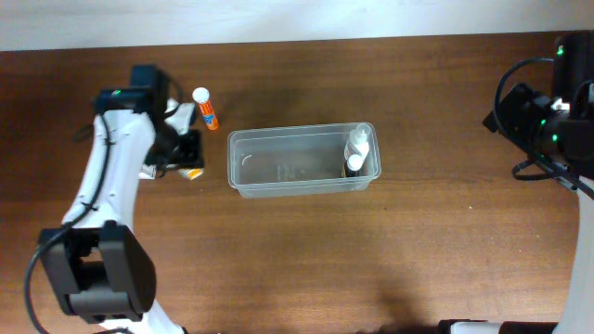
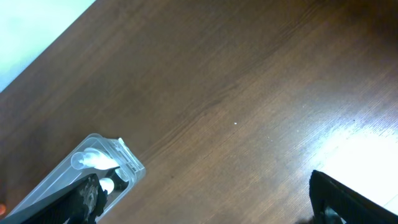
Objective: Pack container
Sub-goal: 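Lift the jar and carry it into the container's left end, then lower the jar into the container and open the left gripper, then raise the left gripper out of the container and move left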
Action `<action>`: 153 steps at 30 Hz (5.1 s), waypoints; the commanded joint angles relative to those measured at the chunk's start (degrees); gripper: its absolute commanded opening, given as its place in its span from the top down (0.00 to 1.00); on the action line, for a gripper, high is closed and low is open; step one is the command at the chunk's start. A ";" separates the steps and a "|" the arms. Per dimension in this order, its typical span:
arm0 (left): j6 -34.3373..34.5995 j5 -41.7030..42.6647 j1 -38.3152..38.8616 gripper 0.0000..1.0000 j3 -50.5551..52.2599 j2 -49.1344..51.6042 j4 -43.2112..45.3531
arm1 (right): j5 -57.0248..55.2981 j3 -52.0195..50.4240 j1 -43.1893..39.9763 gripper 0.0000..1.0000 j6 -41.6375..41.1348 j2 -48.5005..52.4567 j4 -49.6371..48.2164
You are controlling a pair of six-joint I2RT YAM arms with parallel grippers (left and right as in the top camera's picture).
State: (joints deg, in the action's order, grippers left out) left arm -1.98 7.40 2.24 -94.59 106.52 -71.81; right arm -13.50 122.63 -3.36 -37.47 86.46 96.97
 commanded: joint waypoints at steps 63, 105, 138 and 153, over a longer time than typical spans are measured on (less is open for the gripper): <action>21.90 -13.31 19.21 0.80 -4.24 18.53 14.34 | -0.70 0.59 -0.48 0.02 -0.22 0.22 0.33; 23.80 -16.48 18.58 0.72 -1.97 19.26 16.92 | -0.68 0.59 -0.48 0.02 -0.24 0.22 0.33; 23.78 -17.46 18.58 0.48 -1.97 19.26 16.92 | -0.68 0.59 -0.48 0.02 -0.24 0.22 0.33; 23.56 -15.52 18.60 0.48 -2.47 19.15 16.70 | -0.70 0.59 -0.48 0.02 -0.24 0.22 0.33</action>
State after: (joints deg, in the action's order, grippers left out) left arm 21.06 -8.58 21.08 -96.84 125.23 -55.00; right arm -13.50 122.63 -3.36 -37.47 86.48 96.97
